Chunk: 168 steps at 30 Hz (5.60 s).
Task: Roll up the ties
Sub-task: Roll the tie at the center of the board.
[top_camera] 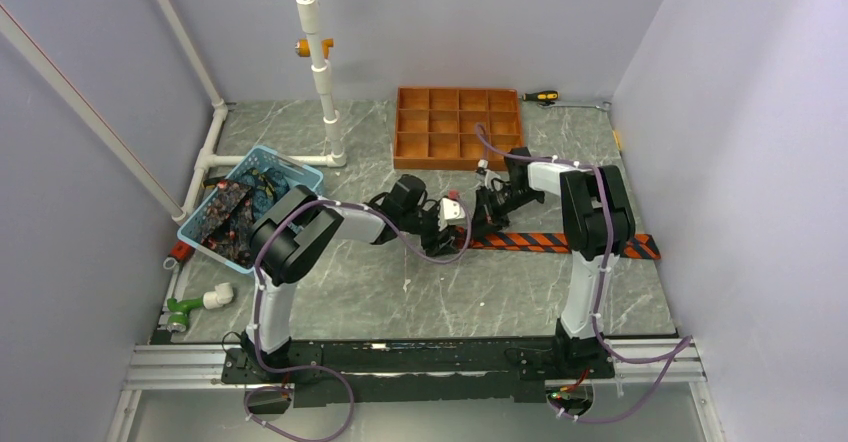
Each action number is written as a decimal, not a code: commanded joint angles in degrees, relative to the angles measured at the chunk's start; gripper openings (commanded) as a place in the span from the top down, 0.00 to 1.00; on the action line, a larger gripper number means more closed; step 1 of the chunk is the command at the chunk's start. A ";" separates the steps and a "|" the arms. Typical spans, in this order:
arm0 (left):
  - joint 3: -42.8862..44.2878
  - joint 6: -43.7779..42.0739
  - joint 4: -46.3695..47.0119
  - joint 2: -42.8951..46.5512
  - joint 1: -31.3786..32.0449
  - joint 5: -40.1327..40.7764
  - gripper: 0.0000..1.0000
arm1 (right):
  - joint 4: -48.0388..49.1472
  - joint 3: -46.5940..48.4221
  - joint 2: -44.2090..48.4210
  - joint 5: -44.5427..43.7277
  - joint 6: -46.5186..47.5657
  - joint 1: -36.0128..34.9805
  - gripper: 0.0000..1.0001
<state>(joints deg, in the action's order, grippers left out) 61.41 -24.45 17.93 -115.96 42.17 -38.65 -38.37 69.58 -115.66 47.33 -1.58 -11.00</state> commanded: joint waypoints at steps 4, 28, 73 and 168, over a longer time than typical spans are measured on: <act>-7.66 8.55 16.24 -2.99 -2.97 -6.20 0.24 | -0.22 -0.23 -3.92 -19.39 4.31 -0.04 1.00; -10.22 21.69 37.74 -12.09 0.37 -7.58 0.44 | 4.70 -2.72 -2.24 -26.05 -0.44 -3.83 1.00; -3.19 -9.75 -20.94 -3.84 2.30 12.94 0.95 | 10.55 -4.17 6.42 3.00 -13.11 -2.27 0.58; 3.10 -8.86 -30.61 -8.21 2.88 13.60 0.97 | -2.57 -3.16 4.74 -3.68 -4.50 0.15 0.63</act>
<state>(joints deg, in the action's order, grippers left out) 68.77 -30.02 4.82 -117.60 45.58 -36.12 -37.74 65.93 -110.78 48.95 -8.91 -10.87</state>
